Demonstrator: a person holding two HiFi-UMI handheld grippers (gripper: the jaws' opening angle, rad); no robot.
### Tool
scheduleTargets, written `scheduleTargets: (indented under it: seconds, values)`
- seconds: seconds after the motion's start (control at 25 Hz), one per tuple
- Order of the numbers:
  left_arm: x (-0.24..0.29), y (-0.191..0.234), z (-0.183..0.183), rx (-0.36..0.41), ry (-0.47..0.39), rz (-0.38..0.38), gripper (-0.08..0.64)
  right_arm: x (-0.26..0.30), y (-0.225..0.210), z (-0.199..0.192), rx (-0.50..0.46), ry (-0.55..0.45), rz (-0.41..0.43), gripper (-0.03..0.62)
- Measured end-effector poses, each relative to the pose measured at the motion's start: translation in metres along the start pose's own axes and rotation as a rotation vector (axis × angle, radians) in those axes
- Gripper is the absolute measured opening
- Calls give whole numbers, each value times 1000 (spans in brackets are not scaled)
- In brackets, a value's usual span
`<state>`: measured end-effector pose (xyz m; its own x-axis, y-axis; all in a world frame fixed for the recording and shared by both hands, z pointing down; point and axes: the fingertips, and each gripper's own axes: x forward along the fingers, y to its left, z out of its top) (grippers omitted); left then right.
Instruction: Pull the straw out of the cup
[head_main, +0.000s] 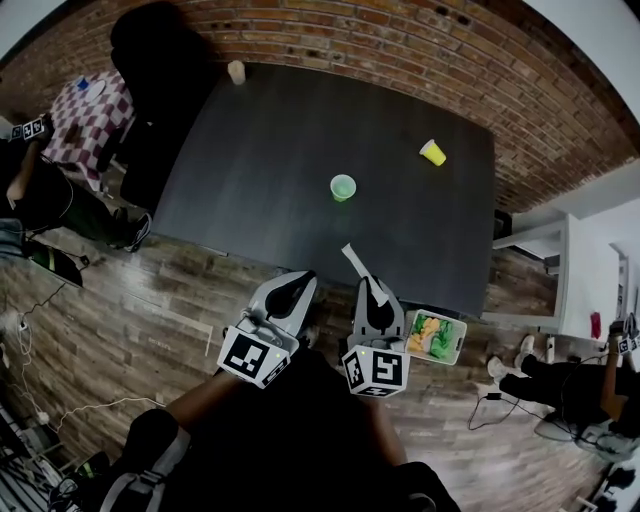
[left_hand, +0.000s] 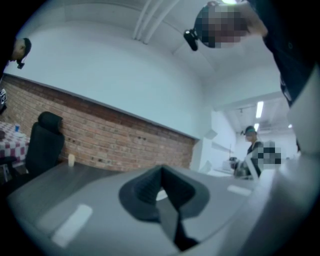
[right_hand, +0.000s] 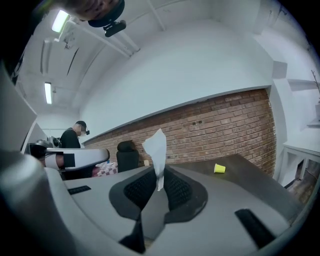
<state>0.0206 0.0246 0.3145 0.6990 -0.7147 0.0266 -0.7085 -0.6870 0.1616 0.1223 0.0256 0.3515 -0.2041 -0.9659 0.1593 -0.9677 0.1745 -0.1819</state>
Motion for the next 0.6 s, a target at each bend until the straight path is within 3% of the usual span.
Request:
scheduleTargets:
  seconds: [0.6]
  values:
    - [-42, 10, 9, 13, 1, -7, 3, -26, 39, 21, -25, -42, 12, 41]
